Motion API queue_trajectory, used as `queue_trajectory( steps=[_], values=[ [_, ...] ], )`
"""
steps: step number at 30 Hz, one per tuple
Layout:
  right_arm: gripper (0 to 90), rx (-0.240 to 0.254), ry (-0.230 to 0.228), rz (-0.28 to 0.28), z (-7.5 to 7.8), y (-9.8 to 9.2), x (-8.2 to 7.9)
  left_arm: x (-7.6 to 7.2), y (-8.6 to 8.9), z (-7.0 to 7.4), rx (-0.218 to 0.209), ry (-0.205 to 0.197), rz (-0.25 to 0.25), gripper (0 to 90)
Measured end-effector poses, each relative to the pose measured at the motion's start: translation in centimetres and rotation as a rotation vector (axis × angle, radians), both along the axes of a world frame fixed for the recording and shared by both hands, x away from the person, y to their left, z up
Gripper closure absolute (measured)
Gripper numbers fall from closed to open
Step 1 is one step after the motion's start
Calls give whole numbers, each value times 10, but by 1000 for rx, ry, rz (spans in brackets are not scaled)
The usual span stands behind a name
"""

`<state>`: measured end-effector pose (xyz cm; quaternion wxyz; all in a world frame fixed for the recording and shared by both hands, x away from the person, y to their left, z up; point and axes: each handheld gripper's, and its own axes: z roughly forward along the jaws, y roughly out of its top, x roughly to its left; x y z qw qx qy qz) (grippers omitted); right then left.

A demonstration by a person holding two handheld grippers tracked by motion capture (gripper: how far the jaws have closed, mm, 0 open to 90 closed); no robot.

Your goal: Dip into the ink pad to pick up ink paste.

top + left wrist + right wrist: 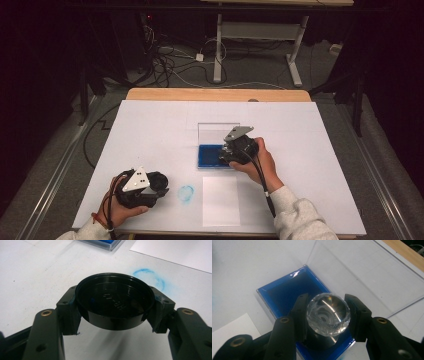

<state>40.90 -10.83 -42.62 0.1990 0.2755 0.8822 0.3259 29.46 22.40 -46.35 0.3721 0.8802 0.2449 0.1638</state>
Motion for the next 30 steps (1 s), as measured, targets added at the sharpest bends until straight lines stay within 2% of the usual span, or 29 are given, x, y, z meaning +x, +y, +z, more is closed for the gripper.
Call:
queue_trajectory(
  steps=[8,14,23,30],
  values=[
    [576,53,26,-16,-3,-5,2,-1,-1,0,5,1,-3,366],
    [576,8,-18,-13,-4,2,-2,-1,-2,-1,8,4,-2,366],
    [575,56,5,-23,-5,-3,3,0,-3,0,11,4,-7,366],
    [575,11,-26,-21,-5,2,-3,0,-3,-1,10,6,-7,366]
  ],
)
